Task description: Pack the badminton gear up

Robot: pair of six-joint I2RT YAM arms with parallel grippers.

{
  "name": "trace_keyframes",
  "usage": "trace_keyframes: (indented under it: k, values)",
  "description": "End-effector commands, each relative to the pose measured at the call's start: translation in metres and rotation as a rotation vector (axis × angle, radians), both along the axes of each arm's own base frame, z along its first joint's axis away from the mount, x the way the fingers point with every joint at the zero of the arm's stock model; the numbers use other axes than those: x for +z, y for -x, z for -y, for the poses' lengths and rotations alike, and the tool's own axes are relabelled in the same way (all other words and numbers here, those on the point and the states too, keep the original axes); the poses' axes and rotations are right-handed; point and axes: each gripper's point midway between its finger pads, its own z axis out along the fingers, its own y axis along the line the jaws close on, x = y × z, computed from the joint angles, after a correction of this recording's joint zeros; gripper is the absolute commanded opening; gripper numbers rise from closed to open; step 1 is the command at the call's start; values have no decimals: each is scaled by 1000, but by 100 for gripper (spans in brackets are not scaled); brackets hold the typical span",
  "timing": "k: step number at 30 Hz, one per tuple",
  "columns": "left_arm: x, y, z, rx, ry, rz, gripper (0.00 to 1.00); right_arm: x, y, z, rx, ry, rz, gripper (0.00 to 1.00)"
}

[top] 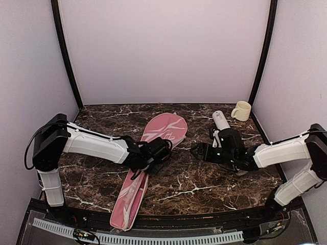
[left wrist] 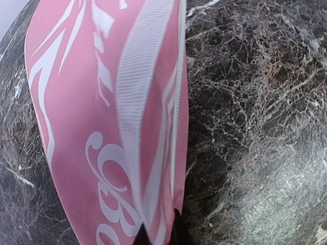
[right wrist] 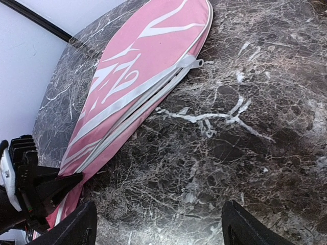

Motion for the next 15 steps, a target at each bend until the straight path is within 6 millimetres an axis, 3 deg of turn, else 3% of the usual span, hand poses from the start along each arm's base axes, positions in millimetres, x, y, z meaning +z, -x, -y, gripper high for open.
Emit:
trace_keyframes:
  k: [1,15]
  values:
    - [20,13,-7,-4,40,-10,2,12,-7,10,-22,-18,38,84]
    - [88,33,-13,-78,262,26,0,35,-10,33,-17,-105,100,85]
